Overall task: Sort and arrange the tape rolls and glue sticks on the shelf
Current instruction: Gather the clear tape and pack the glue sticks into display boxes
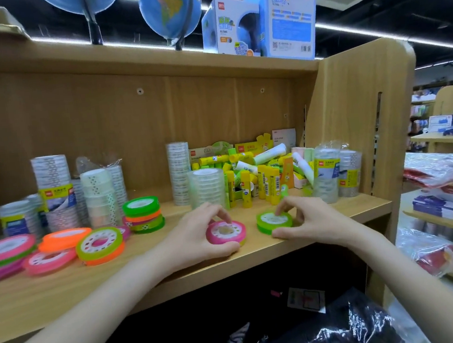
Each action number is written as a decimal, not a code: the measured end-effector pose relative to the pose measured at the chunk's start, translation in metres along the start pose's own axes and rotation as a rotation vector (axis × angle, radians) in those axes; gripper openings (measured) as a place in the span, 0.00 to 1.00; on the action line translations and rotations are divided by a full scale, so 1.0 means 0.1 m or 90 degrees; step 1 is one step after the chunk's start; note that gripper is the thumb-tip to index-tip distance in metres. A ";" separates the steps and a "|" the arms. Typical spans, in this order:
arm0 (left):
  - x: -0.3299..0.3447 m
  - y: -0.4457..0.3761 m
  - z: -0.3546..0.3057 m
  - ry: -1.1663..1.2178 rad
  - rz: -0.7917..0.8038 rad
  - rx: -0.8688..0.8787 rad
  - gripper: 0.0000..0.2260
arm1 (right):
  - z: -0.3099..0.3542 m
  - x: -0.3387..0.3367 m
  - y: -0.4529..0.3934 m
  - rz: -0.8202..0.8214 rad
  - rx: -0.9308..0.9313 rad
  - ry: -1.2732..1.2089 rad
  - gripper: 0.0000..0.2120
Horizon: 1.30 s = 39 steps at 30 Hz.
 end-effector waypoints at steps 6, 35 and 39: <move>-0.65 0.70 0.30 -0.008 -0.172 -0.034 0.16 | 0.56 0.29 -0.17 0.027 -0.094 -0.126 0.15; -0.99 0.91 0.41 -0.189 -0.311 -0.091 0.17 | 1.18 0.30 -0.31 -0.126 -0.136 -0.090 0.08; -0.79 0.54 0.29 -0.184 -0.277 -0.074 0.20 | 0.54 0.06 -0.06 -0.142 0.002 -0.049 0.07</move>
Point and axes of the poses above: each hand's wrist, its own y-axis away from the middle knuckle, its own x-axis out of the palm, z = x × y, the point moved 9 cm from there along -y, towards the middle knuckle, and after that the axes turned 11 degrees about z, right-handed, at the moved point
